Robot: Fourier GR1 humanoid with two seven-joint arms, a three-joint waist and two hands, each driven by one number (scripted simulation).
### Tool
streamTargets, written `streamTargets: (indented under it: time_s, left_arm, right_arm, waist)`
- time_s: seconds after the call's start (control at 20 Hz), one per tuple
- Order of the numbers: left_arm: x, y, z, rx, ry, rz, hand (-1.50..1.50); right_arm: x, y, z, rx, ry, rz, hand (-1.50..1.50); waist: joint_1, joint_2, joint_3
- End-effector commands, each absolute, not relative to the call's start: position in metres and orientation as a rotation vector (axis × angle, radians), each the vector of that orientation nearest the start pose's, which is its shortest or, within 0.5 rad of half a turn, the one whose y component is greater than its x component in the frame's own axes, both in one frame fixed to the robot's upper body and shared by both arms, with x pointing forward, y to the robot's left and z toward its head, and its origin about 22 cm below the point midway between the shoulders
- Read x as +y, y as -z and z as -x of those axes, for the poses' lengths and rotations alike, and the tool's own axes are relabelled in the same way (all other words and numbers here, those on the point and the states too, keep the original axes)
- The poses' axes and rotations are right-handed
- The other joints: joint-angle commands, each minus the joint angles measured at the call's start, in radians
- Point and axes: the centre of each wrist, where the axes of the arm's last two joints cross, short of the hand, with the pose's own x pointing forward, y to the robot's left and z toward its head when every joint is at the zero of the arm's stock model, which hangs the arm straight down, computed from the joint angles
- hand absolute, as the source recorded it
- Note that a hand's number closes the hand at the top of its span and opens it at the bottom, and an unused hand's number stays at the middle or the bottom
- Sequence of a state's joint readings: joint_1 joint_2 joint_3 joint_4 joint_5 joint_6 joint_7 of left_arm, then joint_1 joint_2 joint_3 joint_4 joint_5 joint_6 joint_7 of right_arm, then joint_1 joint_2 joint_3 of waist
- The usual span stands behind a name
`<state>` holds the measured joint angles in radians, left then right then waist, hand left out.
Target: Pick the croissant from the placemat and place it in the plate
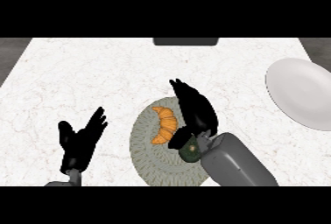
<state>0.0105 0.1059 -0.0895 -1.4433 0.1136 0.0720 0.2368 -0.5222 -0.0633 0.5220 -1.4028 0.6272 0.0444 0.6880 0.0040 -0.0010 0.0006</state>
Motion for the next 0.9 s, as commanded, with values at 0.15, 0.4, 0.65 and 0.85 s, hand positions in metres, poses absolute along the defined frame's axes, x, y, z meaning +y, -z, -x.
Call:
streamTargets:
  time_s: [0.15,0.4,0.65,0.85]
  left_arm:
    - [0.242,0.04,-0.24,-1.182,0.007,0.02,0.0]
    - [0.235,0.049,-0.222,-1.174,0.011,0.014,0.0]
    - [0.244,0.025,-0.246,-1.198,0.01,-0.006,0.0]
    - [0.246,0.023,-0.233,-1.195,0.013,-0.008,0.0]
  right_arm:
    - [-0.045,-0.071,-0.299,-1.238,-1.031,0.496,-1.5]
    - [-0.036,-0.069,-0.3,-1.231,-1.037,0.57,-1.5]
    - [-0.032,-0.037,-0.295,-1.184,-1.066,0.648,-1.5]
    - [-0.051,-0.045,-0.297,-1.153,-1.066,0.651,-1.5]
  waist:
    - [0.002,0.002,-0.001]
    - [0.004,0.001,-0.001]
    - [0.003,0.001,-0.001]
    - [-0.002,0.0,-0.001]
